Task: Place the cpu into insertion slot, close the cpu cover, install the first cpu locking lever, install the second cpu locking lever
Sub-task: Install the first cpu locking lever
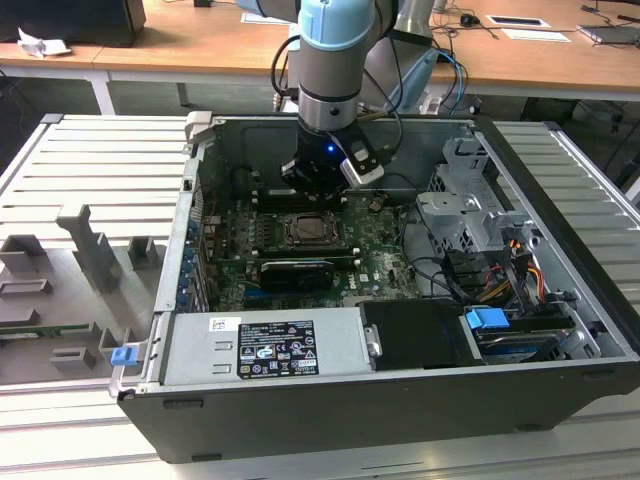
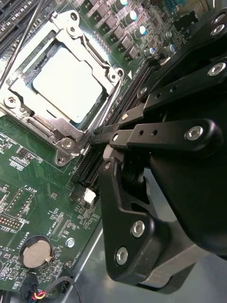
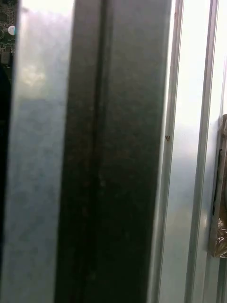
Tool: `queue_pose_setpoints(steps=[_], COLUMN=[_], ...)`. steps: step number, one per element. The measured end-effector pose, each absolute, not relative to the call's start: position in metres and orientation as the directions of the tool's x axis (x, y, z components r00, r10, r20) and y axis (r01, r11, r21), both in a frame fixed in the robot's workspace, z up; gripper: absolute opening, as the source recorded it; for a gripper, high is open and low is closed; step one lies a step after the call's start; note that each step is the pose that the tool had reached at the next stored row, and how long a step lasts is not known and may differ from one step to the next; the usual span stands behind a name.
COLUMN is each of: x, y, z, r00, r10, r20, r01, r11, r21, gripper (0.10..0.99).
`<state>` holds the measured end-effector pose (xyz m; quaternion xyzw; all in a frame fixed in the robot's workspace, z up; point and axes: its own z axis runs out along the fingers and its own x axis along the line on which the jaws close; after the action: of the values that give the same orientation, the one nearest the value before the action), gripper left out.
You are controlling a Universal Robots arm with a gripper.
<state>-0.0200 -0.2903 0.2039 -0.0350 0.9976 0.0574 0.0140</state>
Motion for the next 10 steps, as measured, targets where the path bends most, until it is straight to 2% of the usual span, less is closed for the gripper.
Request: queue_pose_setpoints(steps=[10], x=[-0.0197], y=[-0.2902], z=[0.2043], r00=[-0.997], r10=[-0.067], r20=[-0.032], r01=[-0.07], r11=[0.991], r21=[0.109], gripper=[0.106])
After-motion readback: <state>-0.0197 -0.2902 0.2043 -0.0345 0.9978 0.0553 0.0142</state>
